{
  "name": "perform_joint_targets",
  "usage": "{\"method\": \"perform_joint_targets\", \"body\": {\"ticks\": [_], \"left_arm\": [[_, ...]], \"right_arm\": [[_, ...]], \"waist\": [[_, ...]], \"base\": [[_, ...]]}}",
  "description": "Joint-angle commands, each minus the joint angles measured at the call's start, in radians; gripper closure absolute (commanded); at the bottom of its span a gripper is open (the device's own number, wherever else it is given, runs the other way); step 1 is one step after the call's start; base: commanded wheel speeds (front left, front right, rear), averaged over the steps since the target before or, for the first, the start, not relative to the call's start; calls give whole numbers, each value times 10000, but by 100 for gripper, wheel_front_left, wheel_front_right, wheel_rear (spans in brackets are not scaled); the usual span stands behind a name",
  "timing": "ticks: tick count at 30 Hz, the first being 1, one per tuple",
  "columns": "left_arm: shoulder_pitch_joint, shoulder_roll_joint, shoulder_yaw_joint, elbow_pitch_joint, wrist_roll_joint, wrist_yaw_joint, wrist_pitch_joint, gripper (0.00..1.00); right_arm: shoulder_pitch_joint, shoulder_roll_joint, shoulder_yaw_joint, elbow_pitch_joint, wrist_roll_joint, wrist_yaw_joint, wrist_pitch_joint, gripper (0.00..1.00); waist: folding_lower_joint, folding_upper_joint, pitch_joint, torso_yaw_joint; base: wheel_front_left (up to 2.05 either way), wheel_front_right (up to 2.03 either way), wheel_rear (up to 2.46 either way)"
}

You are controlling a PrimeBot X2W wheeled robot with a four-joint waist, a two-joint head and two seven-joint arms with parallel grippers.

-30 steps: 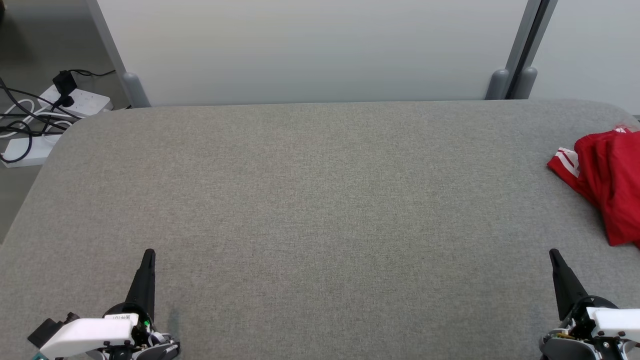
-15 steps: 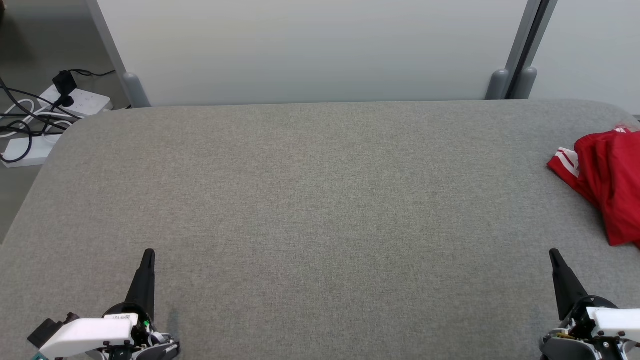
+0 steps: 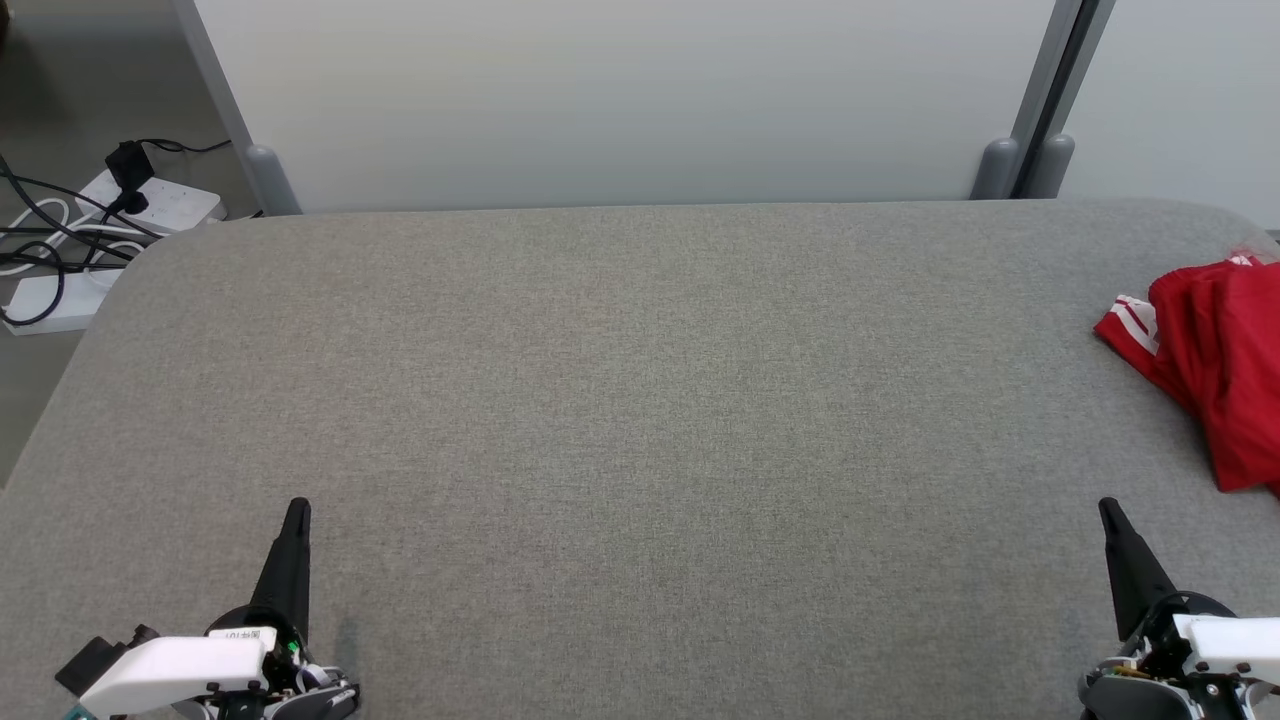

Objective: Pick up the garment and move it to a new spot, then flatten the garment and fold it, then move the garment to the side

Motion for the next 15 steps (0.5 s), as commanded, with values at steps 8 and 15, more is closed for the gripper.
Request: {"method": "perform_joint_targets", "body": {"ticks": [8, 15], "left_arm": [[-566, 79, 335, -231, 22, -84, 52, 100], [-566, 76, 339, -231, 26, -84, 56, 100]], "right_arm": [[-451, -114, 138, -269, 18, 46, 72, 100], [-451, -112, 136, -269, 17, 46, 74, 100]], "waist": [[0, 0, 0, 0], [0, 0, 0, 0]], "base": [[0, 0, 0], [0, 0, 0]]}}
